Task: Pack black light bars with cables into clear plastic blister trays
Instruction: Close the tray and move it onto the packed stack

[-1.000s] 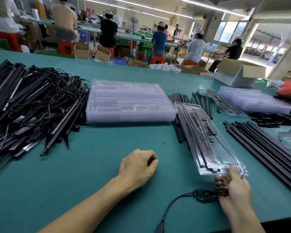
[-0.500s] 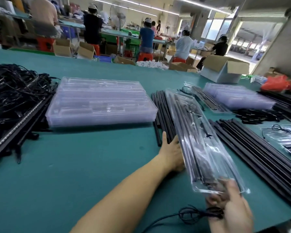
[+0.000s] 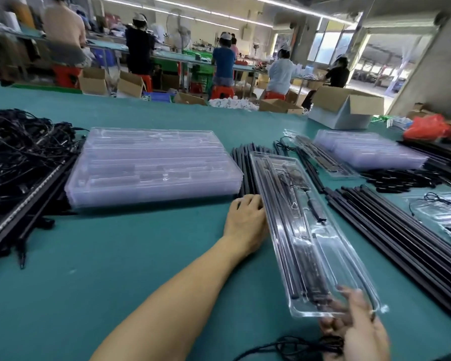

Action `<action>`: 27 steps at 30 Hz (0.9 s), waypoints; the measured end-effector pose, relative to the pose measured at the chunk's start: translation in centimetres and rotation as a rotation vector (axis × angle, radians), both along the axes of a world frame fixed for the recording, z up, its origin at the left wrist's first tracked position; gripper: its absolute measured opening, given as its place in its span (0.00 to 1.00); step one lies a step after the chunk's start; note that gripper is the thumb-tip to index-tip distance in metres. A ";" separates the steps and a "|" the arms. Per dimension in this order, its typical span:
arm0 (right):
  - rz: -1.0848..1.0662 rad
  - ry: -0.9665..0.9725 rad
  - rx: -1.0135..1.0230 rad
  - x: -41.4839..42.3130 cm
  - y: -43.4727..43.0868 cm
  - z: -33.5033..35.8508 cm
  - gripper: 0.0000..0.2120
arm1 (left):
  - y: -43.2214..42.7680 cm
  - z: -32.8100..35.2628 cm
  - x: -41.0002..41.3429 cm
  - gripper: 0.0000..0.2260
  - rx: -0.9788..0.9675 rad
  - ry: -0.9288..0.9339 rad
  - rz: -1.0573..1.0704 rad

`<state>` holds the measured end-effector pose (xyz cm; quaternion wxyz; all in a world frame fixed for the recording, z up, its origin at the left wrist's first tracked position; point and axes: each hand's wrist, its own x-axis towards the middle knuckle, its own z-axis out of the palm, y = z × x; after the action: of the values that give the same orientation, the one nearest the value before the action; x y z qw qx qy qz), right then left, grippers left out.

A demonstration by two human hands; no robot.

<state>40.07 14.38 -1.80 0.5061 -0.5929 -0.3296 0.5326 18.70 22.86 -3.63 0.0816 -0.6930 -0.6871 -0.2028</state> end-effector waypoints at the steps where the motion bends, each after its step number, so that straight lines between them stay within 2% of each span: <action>1: 0.002 -0.005 -0.019 0.7 -0.3 -0.1 0.13 | -0.7 0.0 -0.2 0.16 0.041 -0.038 -0.010; 4: -0.073 0.069 0.045 2.3 -1.9 -0.6 0.16 | -3.8 -0.5 -0.8 0.11 0.043 -0.049 0.012; 7: 0.000 0.104 0.006 3.5 -3.7 -0.1 0.13 | -6.0 -0.2 -2.0 0.11 -0.023 -0.070 0.054; 9: 0.086 0.032 -0.059 3.6 -3.6 0.4 0.10 | -7.5 -0.1 -2.8 0.11 -0.058 -0.095 0.079; 11: 0.165 -0.092 -0.059 3.0 -3.4 1.5 0.11 | -8.4 -0.1 -3.7 0.11 -0.050 -0.096 0.094; 14: 0.203 -0.359 -0.030 2.4 -3.2 1.9 0.32 | -9.7 0.2 -5.0 0.10 -0.055 -0.082 0.129; 17: 0.247 -0.878 0.003 1.7 -2.5 2.1 0.38 | -10.9 0.6 -6.8 0.10 -0.059 -0.067 0.186; 19: 0.307 -1.051 -0.062 1.1 -2.6 2.3 0.38 | -11.9 0.5 -8.3 0.10 -0.055 -0.068 0.222; 22: 0.262 -1.122 -0.062 0.1 -3.2 2.4 0.33 | -13.7 0.6 -10.6 0.09 -0.047 -0.090 0.293; 25: 0.131 -1.246 0.206 -1.4 -3.9 2.1 0.27 | -16.0 0.5 -12.9 0.09 -0.009 -0.148 0.373; 27: 0.259 -1.329 0.319 -3.1 -4.0 2.1 0.24 | -17.5 0.2 -14.3 0.08 0.030 -0.169 0.413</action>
<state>36.98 10.34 0.34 0.2106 -0.6674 -0.7120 0.0579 4.35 5.33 -3.41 0.0739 -0.5167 -0.8158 -0.2491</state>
